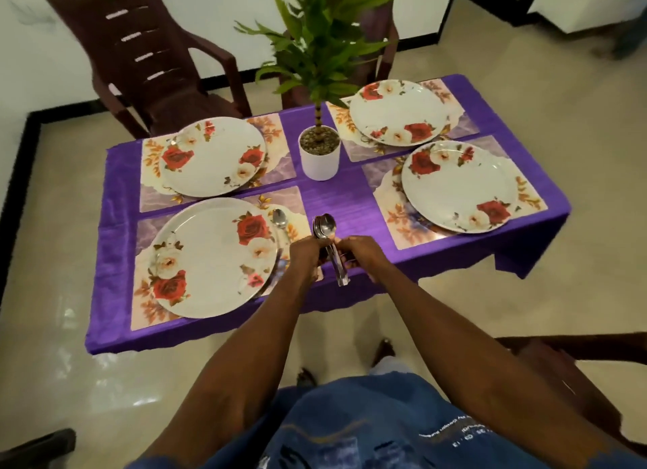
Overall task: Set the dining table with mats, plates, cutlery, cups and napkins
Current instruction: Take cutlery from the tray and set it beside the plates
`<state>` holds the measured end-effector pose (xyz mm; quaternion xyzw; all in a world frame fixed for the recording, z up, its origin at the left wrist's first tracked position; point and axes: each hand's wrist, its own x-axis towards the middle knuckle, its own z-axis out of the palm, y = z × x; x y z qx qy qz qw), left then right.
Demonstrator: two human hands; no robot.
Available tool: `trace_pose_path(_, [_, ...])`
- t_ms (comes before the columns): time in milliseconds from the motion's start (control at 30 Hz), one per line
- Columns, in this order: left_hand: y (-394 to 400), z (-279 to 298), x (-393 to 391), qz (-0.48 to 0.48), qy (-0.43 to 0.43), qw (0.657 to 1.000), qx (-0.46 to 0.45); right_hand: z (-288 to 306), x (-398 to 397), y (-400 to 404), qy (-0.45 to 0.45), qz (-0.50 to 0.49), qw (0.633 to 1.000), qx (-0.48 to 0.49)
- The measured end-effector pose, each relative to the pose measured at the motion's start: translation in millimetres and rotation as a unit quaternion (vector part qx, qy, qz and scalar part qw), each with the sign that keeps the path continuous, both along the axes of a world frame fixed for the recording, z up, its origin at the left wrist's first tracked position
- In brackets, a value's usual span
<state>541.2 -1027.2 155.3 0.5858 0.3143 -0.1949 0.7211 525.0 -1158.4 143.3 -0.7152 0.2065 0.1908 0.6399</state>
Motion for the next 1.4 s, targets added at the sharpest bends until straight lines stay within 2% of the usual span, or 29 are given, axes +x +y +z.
trace_pose_path(167, [-64, 4, 13, -0.033, -0.039, 0.998, 0.029, 1, 6, -64, -0.027, -0.035, 0.999, 0.022])
trace_pose_path(400, [-210, 4, 46, -0.009, -0.045, 0.997, 0.057, 7, 34, -202, -0.066, -0.047, 0.996, -0.047])
trace_pose_path(533, [-292, 9, 66, 0.000, -0.012, 1.000, 0.009, 12, 55, -289, -0.076, -0.034, 0.993, -0.084])
trace_pose_path(633, [-326, 16, 74, 0.004, 0.000, 1.000, -0.020, 16, 67, -335, -0.073, -0.077, 0.991, -0.084])
trace_pose_path(767, [-344, 20, 87, 0.000, 0.000, 0.999, -0.041, 17, 84, -385, -0.051, -0.182, 0.981, -0.048])
trace_pose_path(933, [-352, 12, 112, 0.003, -0.005, 1.000, -0.028, 6, 107, -431, -0.024, -0.236, 0.970, -0.046])
trace_pose_path(1167, [-383, 8, 140, -0.042, -0.007, 0.999, -0.026, 1, 138, -469, 0.008, -0.221, 0.973, -0.071])
trace_pose_path(1300, [-393, 6, 146, -0.052, -0.002, 0.999, -0.001, -10, 157, -484, -0.008, -0.175, 0.971, -0.163])
trace_pose_path(1400, [-398, 5, 151, -0.035, 0.004, 0.999, 0.004, -21, 167, -492, 0.001, -0.148, 0.969, -0.197])
